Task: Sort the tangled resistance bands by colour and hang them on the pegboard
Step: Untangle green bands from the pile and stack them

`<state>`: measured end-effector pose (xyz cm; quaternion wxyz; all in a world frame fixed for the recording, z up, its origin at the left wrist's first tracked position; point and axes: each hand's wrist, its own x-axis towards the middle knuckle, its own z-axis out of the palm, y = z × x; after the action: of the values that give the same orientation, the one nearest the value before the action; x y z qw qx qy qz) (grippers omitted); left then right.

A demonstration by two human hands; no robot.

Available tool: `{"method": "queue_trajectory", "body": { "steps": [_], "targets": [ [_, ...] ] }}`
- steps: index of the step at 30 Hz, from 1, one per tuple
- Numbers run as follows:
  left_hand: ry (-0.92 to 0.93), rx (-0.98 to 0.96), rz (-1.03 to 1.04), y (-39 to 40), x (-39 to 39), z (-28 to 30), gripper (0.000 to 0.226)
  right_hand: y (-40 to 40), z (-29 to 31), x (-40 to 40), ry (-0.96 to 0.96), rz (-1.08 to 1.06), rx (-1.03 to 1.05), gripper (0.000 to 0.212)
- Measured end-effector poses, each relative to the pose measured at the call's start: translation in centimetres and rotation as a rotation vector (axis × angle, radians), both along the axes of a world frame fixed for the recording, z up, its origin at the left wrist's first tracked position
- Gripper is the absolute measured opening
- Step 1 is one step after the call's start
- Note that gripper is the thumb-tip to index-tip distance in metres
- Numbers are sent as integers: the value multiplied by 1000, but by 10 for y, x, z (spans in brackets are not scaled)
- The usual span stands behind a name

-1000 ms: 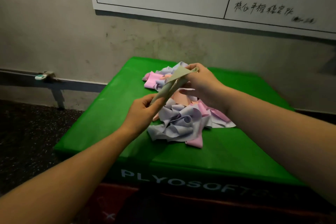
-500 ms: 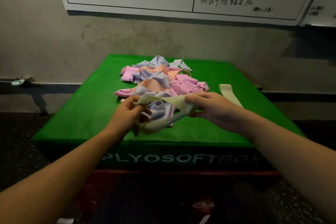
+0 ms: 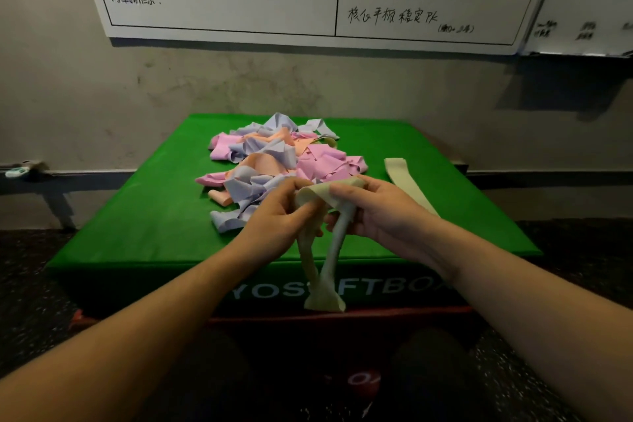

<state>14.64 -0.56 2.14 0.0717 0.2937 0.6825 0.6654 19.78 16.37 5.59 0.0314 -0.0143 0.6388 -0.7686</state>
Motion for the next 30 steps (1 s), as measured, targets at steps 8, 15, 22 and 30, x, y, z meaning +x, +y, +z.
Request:
{"method": "queue_trajectory", "body": {
  "steps": [8, 15, 22, 30],
  "targets": [
    [-85, 85, 172, 1, 3, 21, 14, 18, 13, 22, -51, 128, 35, 33],
    [10, 10, 207, -2, 15, 28, 20, 13, 19, 39, 103, -54, 342, 14],
    [215, -153, 178, -4, 42, 37, 11, 10, 35, 53, 237, -296, 399, 22],
    [243, -200, 279, 4, 57, 48, 16, 15, 56, 63, 114, -102, 198, 51]
  ]
}}
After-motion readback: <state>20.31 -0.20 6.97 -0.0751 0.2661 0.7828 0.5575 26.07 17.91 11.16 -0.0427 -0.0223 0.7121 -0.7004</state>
